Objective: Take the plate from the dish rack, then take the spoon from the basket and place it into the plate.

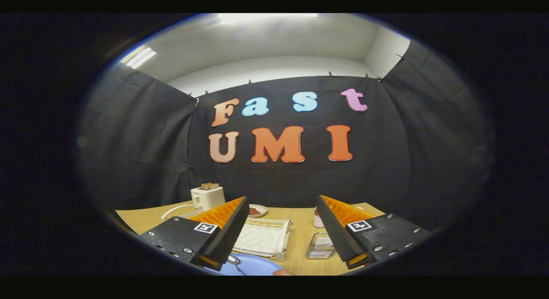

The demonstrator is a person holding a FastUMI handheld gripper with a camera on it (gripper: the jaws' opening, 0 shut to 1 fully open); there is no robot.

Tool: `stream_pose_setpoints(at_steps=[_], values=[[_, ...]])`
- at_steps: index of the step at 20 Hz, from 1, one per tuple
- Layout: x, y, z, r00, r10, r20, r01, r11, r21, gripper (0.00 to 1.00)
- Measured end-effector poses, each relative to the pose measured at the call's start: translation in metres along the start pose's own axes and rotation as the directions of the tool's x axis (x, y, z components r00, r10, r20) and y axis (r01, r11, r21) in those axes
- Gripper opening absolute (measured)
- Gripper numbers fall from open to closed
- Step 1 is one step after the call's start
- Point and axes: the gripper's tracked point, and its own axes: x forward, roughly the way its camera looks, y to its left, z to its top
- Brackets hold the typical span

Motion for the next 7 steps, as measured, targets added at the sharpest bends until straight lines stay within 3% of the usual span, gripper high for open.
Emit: stream_pose_setpoints(at_steps=[7], values=[[0.0029, 0.0006, 0.0064, 0.997, -0.003, 0.074, 0.003, 1.0, 0.003, 0.94]])
